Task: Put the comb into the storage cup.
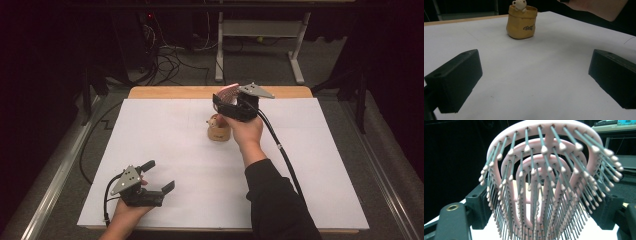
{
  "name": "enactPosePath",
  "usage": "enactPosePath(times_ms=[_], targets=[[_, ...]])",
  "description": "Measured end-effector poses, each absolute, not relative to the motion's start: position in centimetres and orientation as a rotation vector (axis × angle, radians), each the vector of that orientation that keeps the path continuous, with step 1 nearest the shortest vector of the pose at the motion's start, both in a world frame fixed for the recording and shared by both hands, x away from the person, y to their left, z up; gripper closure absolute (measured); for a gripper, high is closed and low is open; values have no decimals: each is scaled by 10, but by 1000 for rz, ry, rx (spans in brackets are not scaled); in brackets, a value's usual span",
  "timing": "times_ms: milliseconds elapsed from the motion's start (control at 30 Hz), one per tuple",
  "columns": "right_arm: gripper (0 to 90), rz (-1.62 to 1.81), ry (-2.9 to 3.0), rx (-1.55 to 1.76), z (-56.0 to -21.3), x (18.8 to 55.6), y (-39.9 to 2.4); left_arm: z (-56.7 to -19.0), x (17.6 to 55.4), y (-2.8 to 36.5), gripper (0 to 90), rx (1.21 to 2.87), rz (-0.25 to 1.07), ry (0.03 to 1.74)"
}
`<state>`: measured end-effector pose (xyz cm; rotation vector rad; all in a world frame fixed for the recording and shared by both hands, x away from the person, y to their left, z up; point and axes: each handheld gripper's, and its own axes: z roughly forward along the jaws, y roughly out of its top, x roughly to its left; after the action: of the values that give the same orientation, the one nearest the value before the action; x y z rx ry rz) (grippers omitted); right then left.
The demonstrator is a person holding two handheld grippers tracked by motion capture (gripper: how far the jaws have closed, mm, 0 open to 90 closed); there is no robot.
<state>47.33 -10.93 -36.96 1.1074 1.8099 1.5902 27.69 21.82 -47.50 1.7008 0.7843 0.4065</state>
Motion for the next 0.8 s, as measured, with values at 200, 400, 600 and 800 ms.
enactPosePath(times_ms=[200,400,600,800], targets=[[204,1586,1820,1104,-374,474,-107,-475,277,218,0,1702,405,783],[202,1596,1827,1103,-374,476,-108,-475,277,218,0,1701,401,781],[199,1594,1850,1128,-372,477,-113,-473,275,218,0,1684,402,770],[197,1590,1862,1154,-371,478,-118,-472,274,217,0,1680,403,764]])
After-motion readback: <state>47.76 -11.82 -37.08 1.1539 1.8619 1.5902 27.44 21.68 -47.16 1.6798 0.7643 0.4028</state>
